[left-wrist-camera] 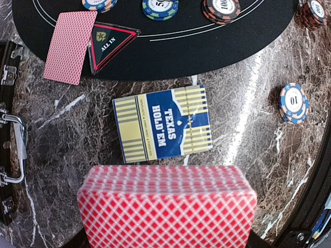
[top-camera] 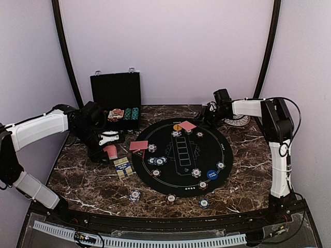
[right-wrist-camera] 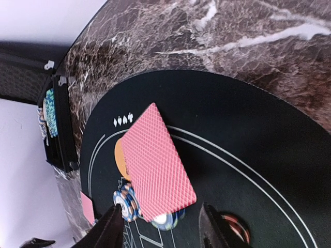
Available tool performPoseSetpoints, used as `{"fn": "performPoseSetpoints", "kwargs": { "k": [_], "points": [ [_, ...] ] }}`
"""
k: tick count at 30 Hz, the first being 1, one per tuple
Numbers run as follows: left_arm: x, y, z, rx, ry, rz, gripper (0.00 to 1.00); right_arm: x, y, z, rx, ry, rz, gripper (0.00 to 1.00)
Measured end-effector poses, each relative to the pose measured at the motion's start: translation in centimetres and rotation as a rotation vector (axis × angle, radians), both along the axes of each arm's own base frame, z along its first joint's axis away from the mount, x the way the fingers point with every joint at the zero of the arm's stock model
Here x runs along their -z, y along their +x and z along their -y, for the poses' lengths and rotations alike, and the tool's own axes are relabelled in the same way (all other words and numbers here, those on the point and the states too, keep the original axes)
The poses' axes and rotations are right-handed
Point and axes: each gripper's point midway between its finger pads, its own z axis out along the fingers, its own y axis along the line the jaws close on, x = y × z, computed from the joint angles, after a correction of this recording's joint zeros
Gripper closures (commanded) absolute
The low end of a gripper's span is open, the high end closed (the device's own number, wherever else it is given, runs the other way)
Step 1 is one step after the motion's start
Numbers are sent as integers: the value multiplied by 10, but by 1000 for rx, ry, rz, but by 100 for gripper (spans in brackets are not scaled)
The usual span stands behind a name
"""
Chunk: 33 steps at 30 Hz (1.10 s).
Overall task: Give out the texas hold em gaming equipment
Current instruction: Pick up the poker card from the face-down deck piles.
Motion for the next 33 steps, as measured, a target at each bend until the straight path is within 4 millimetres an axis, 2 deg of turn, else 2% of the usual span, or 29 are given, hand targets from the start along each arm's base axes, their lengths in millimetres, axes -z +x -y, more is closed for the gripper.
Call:
{"fn": "performPoseSetpoints", "kwargs": {
  "k": [4,7,9,11,13,17,19,26,29,33],
  "points": [
    [0,-2,3,4,-1,-2,81,-27,-13,7,8,-38,52,32],
    [0,-3,5,10,-2,-2,81,-55,-32,3,-4,-38,108,25],
    [0,-4,7,11,-2,-4,81,-73,-55,-14,-41,-11,145,23],
    [-1,-4,9,14,-5,-2,81,-86,-84,-42,-102,43,168,21],
    [-2,-3,11,19,-8,-1,81,-87,-118,-73,-173,111,162,20],
    [-11,3,19,23,-24,13,81,-66,-175,-121,-283,212,72,19],
    [-16,7,24,27,-37,22,81,-61,-195,-142,-324,253,31,19],
    [-24,13,36,37,-66,21,81,-74,-234,-210,-469,398,11,21],
    [-23,12,39,38,-72,11,81,-80,-242,-232,-513,436,15,22],
    [-23,11,41,39,-80,1,81,-87,-248,-251,-554,469,16,23]
  ]
}}
